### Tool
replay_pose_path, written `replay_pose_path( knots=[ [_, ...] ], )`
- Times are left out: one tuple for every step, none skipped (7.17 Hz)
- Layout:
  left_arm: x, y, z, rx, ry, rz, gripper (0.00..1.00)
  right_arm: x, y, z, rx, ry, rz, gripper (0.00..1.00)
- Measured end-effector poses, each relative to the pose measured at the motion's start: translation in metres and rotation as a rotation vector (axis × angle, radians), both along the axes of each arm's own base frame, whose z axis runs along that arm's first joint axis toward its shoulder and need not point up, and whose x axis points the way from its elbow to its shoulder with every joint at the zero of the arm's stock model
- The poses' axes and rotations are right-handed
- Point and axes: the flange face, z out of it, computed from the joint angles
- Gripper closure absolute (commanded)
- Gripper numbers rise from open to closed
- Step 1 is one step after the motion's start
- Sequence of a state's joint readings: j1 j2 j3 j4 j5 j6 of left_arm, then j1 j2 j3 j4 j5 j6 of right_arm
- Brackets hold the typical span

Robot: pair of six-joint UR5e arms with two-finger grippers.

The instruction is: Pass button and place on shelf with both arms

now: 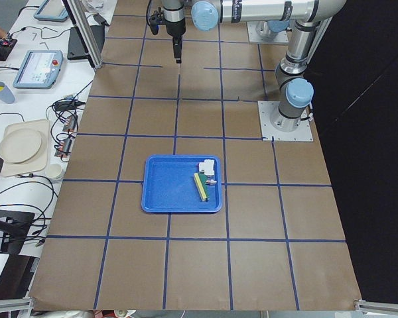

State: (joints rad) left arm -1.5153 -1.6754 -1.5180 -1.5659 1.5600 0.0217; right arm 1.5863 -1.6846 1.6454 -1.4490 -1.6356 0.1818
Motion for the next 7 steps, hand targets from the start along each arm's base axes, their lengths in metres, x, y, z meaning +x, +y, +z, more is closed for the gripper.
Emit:
replay_pose_path(
  knots=[
    [0.0003, 0.0003, -0.0017, 0.003, 0.0, 0.001, 0.0, 0.0008, 0.002, 0.0029, -0.009, -0.006, 0.005, 0.0],
    [0.0007, -0.0001, -0.0032, 0.006, -0.001, 0.002, 0.0, 0.0016, 0.0029, 0.0055, -0.021, -0.014, 0.008, 0.0],
    [0.0006, 0.001, -0.002, 0.005, -0.002, 0.003, 0.0, 0.0036, 0.0024, 0.0068, -0.028, -0.039, 0.016, 0.0],
    [0.0003, 0.0039, 0.0022, 0.0, -0.003, 0.003, 0.0, 0.0059, 0.002, 0.0072, -0.031, -0.067, 0.032, 0.0],
    [0.0001, 0.0052, 0.0039, -0.001, -0.005, 0.003, 0.0, 0.0057, 0.0019, 0.0069, -0.031, -0.076, 0.044, 0.0],
    [0.0002, 0.0047, 0.0021, 0.003, -0.005, 0.004, 0.0, 0.0047, 0.0015, 0.0066, -0.031, -0.078, 0.047, 0.0],
    [0.0002, 0.0032, -0.0002, 0.006, -0.006, 0.005, 0.0, 0.0042, 0.0013, 0.0069, -0.033, -0.078, 0.048, 0.0]
  ],
)
